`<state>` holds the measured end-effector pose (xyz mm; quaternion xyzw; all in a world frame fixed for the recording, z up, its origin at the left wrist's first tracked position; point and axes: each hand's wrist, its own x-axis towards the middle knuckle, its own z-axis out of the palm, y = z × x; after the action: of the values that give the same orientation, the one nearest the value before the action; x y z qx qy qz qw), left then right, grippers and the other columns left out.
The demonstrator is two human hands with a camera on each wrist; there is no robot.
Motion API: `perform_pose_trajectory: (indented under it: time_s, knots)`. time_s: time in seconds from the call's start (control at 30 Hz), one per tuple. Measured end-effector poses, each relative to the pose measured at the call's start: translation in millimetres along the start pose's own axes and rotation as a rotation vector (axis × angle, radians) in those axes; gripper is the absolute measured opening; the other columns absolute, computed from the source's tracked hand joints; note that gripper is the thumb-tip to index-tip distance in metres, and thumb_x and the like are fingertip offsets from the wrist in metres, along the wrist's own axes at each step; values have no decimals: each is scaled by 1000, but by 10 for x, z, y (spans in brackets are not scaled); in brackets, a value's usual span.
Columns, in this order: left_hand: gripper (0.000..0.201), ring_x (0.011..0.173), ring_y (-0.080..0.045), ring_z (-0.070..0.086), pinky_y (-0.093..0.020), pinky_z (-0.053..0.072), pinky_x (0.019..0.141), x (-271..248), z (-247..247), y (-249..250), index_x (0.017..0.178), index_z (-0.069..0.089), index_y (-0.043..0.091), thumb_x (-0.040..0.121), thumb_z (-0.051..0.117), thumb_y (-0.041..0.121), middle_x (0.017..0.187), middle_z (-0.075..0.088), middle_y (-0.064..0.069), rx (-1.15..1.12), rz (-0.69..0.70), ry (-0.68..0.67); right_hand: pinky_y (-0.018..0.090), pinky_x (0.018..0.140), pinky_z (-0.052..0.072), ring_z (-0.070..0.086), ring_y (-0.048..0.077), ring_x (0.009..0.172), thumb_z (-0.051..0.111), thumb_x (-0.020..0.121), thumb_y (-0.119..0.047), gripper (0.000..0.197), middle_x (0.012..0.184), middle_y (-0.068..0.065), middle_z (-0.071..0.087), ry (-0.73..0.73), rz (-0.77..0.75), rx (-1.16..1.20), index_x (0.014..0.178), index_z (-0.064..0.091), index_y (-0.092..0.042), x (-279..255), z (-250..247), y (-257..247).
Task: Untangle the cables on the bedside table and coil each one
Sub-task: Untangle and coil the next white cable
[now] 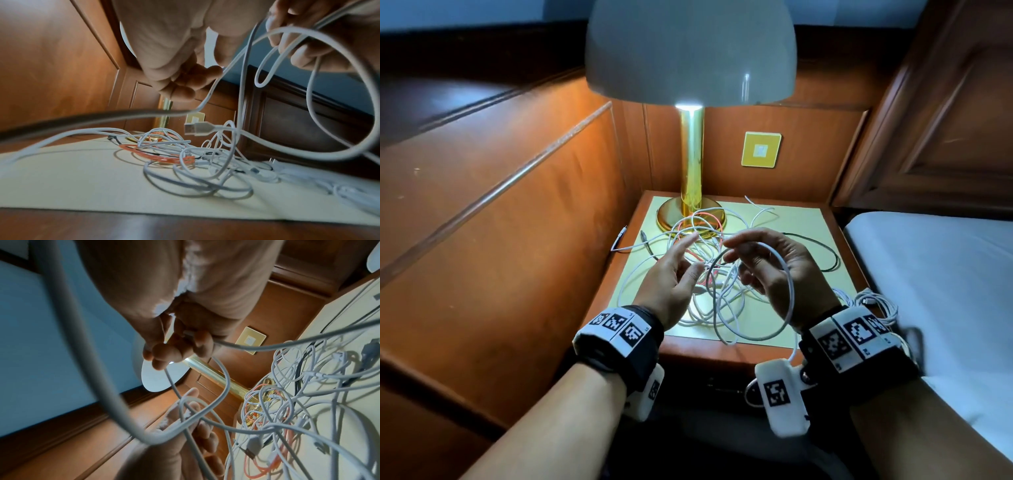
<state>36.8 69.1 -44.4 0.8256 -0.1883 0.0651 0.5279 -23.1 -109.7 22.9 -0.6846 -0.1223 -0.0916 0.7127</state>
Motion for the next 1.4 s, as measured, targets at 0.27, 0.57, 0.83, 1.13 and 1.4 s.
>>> perform_pose_trajectory:
  time_s: [0.27, 0.57, 0.83, 1.13, 1.4]
  knots:
    - [18, 70, -9, 53, -29, 42, 68, -12, -64, 46, 82, 65, 25, 88, 53, 36, 76, 58, 10, 54, 1, -82, 21, 51, 33, 49, 10, 54, 55, 96, -7, 13, 87, 8, 73, 89, -31, 166, 93, 66, -11, -6, -23, -111]
    - [14, 59, 4, 54, -16, 43, 58, -44, -52, 231, 95, 68, 17, 100, 55, 15, 70, 61, 20, -147, -15, -27, 18, 54, 38, 46, 15, 57, 51, 97, 6, 25, 107, 14, 74, 88, -61, 141, 88, 61, -15, 16, -34, -90]
    - [21, 95, -15, 63, -30, 58, 83, 34, -311, 210, 102, 70, 22, 96, 51, 28, 112, 54, -4, 131, 170, 537, 20, 71, 47, 70, 13, 92, 54, 89, 11, 38, 98, 1, 77, -140, 40, -432, 86, 68, -24, -33, -170, 114]
    - [17, 89, -21, 63, -26, 52, 78, -19, -445, 291, 96, 72, 10, 88, 63, -2, 103, 63, -13, 397, 334, 502, 11, 45, 33, 47, -1, 43, 44, 87, 2, 41, 62, -29, 62, -233, 187, -694, 103, 76, -19, -71, -114, -35]
    - [22, 73, -8, 56, -13, 49, 73, -62, -314, 286, 95, 74, 8, 79, 73, -7, 91, 69, -5, 431, 409, 361, 18, 56, 42, 53, 0, 56, 81, 78, -41, 34, 71, -8, 64, -62, 93, -659, 96, 58, -24, -82, 117, 34]
